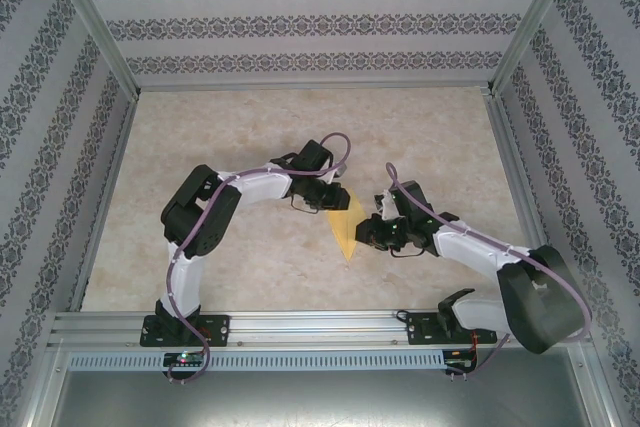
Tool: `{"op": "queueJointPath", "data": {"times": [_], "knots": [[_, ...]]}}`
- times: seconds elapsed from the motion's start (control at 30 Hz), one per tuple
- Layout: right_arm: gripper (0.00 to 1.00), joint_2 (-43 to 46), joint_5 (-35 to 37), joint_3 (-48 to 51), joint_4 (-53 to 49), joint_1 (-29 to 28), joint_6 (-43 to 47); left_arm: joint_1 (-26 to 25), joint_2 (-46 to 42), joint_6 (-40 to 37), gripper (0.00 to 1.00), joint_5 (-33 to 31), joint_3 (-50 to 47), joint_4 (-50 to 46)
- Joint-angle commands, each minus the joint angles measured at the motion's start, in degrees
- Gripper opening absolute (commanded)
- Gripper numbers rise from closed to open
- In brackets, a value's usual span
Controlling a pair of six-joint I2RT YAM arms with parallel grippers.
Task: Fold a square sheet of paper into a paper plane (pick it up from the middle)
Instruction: Fourth fold the wing at the center of the table, then turn over the paper at the center of the table.
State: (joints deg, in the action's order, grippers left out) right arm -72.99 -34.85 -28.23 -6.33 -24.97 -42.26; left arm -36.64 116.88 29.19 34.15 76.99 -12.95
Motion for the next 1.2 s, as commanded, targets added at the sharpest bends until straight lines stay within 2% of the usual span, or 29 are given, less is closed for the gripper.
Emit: {"op": "queueJointPath", "data": {"times": [0.0, 0.23, 0.37, 0.67, 0.93, 1.17], "knots": [[0.19, -1.67, -2.84, -1.96, 2.01, 0.84, 2.0, 0.17, -4.11, 0.14, 0.31, -1.25, 2.88, -2.64], [0.23, -4.01, -3.48, -2.53, 2.63, 2.78, 3.6, 0.1, -7.56, -1.07, 0.37, -7.33, 3.08, -8.42], [0.26, -3.92, -3.21, -2.53, 1.72, 4.51, 4.81, -0.33, -10.66, 2.34, 0.4, -9.71, -1.63, -6.42], [0.35, -2.4, -3.12, -1.96, 0.86, 6.99, 5.86, -4.87, -14.65, 9.14, 0.44, -18.74, -9.11, -1.91], [0.38, 0.1, -2.77, -0.71, -0.16, 8.54, 6.36, -7.3, -11.81, 14.8, 0.45, -16.72, -12.61, 7.25], [0.41, 2.82, -2.58, 0.6, -1.52, 10.55, 6.84, -8.71, -8.87, 15.9, 0.42, -16.31, -11.2, 7.69]]}}
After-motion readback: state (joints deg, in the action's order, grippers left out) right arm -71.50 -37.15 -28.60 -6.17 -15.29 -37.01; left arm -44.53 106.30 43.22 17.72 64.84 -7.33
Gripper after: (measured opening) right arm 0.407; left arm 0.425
